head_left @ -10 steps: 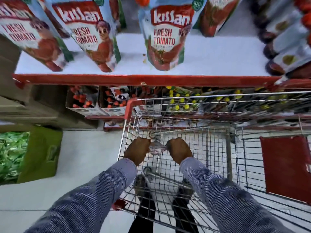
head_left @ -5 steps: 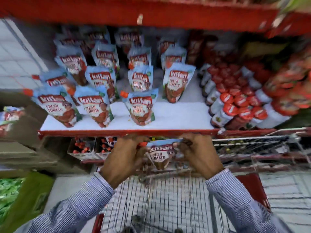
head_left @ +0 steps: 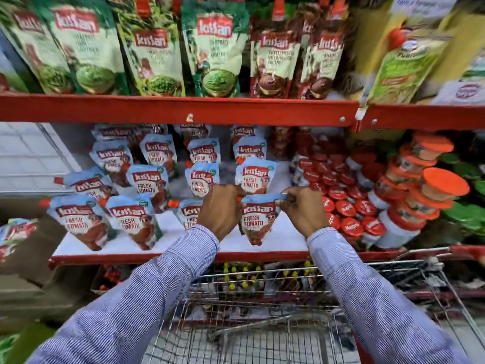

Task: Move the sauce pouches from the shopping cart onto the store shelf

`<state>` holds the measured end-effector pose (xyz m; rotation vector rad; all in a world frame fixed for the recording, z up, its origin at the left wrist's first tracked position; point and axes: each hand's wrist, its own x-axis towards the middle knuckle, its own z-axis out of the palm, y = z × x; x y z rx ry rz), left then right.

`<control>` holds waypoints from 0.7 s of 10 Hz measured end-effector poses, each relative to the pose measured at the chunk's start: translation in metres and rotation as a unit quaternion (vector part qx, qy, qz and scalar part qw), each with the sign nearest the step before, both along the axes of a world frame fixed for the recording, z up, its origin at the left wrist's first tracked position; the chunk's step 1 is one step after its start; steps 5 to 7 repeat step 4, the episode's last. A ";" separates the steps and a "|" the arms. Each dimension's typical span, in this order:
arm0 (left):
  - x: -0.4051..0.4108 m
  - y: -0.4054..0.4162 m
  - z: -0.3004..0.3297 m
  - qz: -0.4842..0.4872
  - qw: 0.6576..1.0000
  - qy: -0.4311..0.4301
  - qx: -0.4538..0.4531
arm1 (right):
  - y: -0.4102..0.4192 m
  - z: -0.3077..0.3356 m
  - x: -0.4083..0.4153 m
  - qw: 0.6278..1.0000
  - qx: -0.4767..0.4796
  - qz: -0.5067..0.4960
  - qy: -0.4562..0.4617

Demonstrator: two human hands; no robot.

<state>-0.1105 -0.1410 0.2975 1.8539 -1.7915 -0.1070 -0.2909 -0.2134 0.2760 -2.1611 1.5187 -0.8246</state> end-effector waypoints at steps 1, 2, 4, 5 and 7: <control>-0.001 -0.014 -0.017 0.013 1.000 -0.001 0.021 | -0.009 -0.011 0.005 1.000 0.028 -0.008 0.013; -0.002 -0.019 -0.027 0.014 1.000 -0.005 0.020 | -0.013 -0.017 0.005 0.998 0.052 -0.010 0.015; -0.005 -0.010 0.001 0.009 1.000 0.020 0.008 | -0.005 -0.005 -0.010 0.996 0.066 -0.013 -0.064; -0.005 -0.010 0.001 0.009 1.000 0.020 0.008 | -0.005 -0.005 -0.010 0.996 0.066 -0.013 -0.064; -0.005 -0.010 0.001 0.009 1.000 0.020 0.008 | -0.005 -0.005 -0.010 0.996 0.066 -0.013 -0.064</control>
